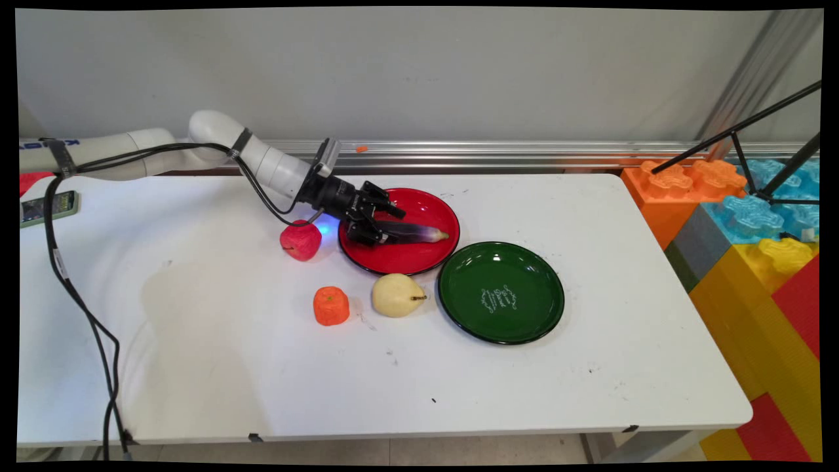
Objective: Pick up the eggplant from the red plate, then place the picked object on the table
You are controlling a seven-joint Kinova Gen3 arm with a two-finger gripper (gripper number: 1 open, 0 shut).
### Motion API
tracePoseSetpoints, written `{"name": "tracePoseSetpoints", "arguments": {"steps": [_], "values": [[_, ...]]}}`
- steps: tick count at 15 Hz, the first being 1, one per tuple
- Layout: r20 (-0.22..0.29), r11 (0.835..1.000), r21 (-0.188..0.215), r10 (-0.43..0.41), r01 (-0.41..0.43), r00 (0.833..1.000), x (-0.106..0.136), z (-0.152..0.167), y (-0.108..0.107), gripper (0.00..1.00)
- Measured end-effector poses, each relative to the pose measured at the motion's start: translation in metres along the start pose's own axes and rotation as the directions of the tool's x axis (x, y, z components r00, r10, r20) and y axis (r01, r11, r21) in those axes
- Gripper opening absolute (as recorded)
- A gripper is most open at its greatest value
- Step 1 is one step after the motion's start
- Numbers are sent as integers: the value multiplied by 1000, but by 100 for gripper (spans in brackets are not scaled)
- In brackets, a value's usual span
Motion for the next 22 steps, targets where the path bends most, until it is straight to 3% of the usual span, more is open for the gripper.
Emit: {"name": "tracePoseSetpoints", "arguments": {"steps": [6,14,18,22], "values": [[-8,1000,1,5,-5,1000,5,1,-4,0],[-58,1000,0,13,-13,998,36,-8,-7,0],[-91,1000,-16,-1,-1,996,55,-21,2,0],[-121,998,-63,-23,15,992,72,-39,28,0]]}}
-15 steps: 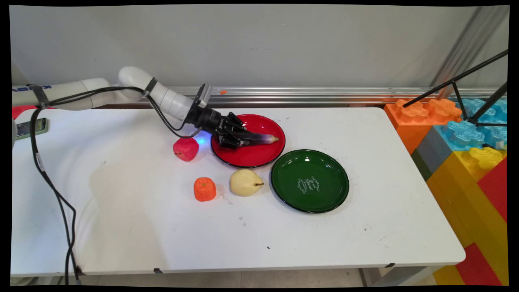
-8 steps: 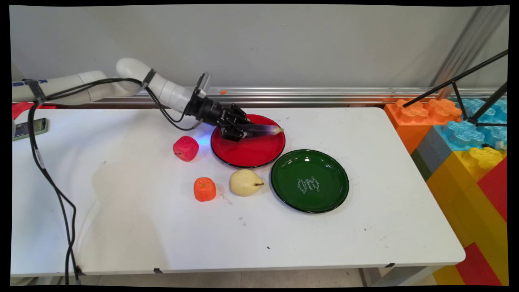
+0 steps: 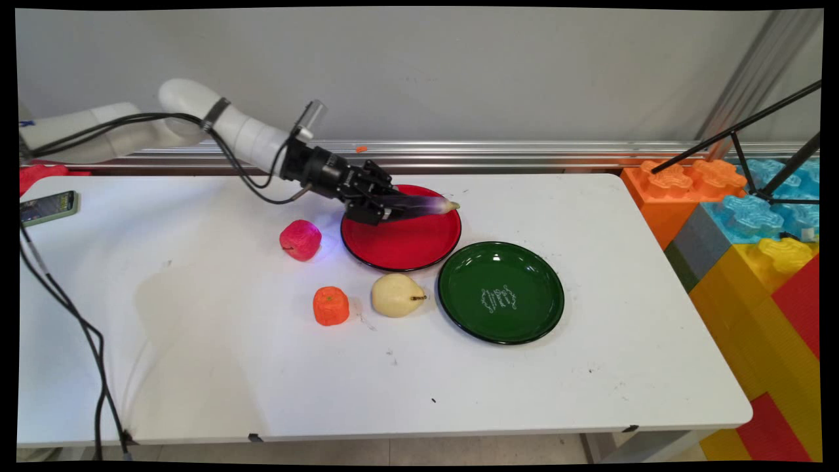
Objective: Place the picked object on the table
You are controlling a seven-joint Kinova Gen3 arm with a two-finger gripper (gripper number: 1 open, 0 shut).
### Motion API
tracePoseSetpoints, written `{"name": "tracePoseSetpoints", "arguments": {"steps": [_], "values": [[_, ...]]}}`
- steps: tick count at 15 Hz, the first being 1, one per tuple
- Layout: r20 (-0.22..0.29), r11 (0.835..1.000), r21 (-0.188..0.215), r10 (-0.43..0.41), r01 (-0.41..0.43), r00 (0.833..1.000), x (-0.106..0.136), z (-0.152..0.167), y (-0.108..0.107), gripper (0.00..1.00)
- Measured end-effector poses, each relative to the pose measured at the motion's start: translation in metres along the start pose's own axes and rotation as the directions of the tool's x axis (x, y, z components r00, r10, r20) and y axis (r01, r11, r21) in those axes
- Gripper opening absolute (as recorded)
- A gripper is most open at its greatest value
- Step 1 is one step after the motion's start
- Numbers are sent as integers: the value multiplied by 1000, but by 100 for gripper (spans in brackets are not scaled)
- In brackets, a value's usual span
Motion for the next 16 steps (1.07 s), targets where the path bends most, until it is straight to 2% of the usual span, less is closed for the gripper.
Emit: {"name": "tracePoseSetpoints", "arguments": {"steps": [4,8,16], "values": [[-21,998,-67,-16,15,1000,9,-18,38,0],[-26,993,-115,-25,22,999,7,-32,67,0],[-6,975,-220,-46,43,999,-17,-63,133,0]]}}
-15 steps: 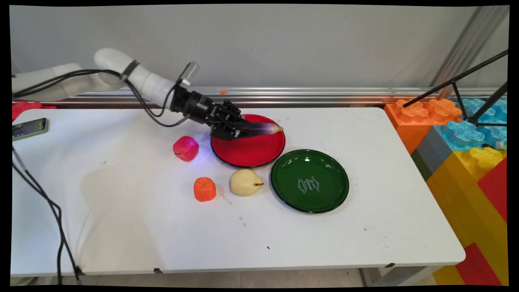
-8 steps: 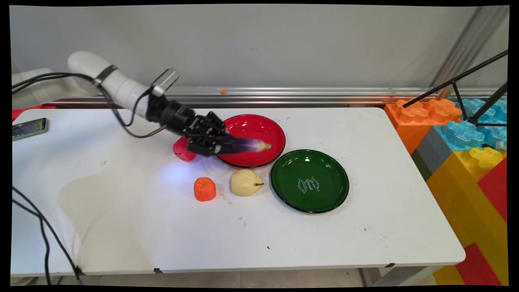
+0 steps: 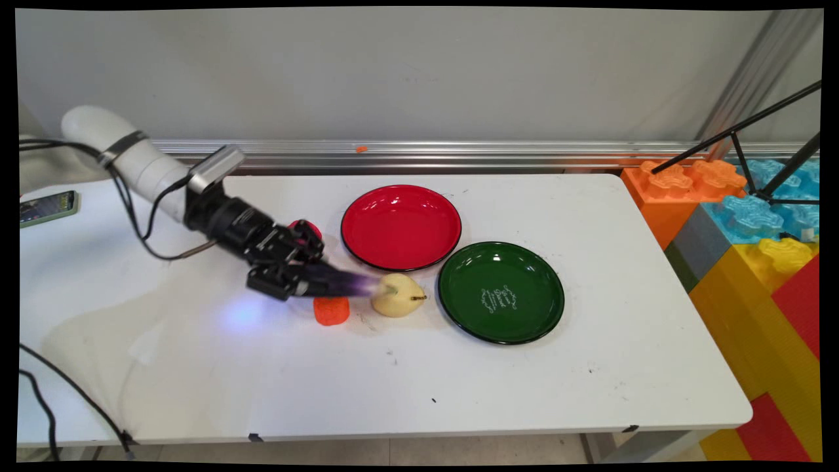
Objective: Place the picked object on the table
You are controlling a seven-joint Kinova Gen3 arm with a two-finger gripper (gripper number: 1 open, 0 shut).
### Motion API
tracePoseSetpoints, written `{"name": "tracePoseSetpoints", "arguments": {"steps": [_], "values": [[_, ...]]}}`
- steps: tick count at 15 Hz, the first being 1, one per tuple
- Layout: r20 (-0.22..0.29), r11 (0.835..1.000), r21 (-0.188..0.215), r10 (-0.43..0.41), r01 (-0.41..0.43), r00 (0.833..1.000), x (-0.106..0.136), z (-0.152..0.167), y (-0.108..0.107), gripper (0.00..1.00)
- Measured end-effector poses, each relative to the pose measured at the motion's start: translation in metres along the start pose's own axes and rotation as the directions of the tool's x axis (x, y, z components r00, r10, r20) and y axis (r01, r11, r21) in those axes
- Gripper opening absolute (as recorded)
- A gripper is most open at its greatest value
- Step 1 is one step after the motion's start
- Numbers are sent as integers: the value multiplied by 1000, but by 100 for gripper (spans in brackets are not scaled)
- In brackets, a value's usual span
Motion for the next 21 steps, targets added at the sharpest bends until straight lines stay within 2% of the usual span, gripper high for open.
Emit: {"name": "tracePoseSetpoints", "arguments": {"steps": [4,7,20,21], "values": [[20,999,-37,-9,10,1000,-22,-1,23,0],[32,999,-50,-14,16,999,-36,3,31,0],[62,998,-54,-34,37,997,-78,27,30,0],[63,998,-54,-36,39,997,-80,28,30,100]]}}
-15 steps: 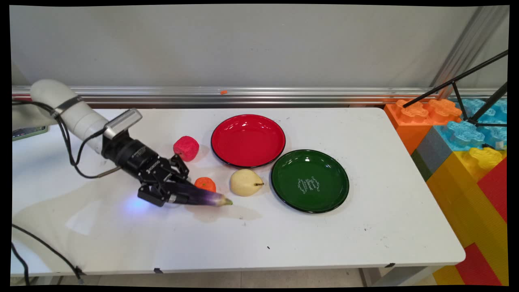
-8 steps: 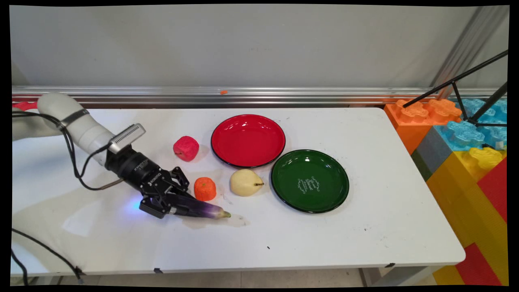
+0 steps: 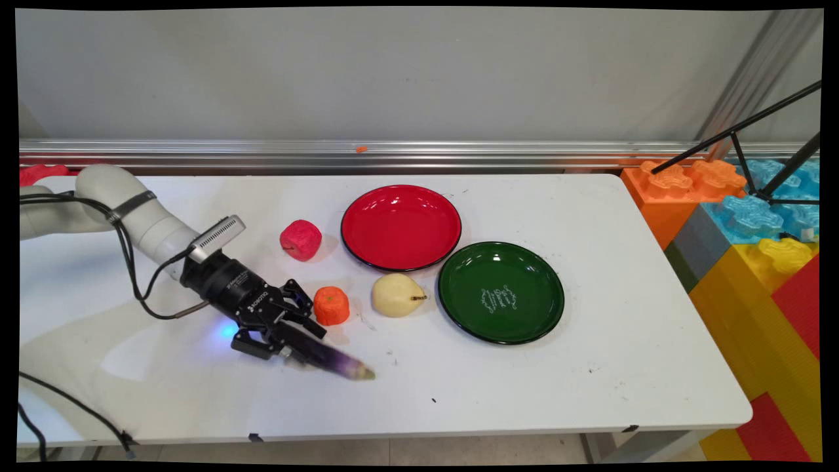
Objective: Place the picked object on the table
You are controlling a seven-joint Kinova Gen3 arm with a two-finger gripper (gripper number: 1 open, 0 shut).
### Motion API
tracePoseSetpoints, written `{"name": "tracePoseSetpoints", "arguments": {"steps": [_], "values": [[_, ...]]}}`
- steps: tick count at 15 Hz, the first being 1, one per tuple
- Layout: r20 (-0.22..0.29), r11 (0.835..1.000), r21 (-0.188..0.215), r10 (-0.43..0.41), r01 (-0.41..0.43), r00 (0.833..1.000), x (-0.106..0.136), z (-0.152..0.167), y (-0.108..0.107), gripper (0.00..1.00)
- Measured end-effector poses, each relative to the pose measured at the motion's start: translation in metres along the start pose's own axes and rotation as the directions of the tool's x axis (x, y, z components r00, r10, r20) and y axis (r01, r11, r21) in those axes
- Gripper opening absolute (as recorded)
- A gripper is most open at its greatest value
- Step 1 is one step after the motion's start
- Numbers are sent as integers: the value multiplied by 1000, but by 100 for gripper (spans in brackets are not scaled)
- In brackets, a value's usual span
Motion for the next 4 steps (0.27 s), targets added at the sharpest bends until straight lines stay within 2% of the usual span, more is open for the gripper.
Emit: {"name": "tracePoseSetpoints", "arguments": {"steps": [4], "values": [[4,1000,3,-18,18,1000,-5,2,-1,100]]}}
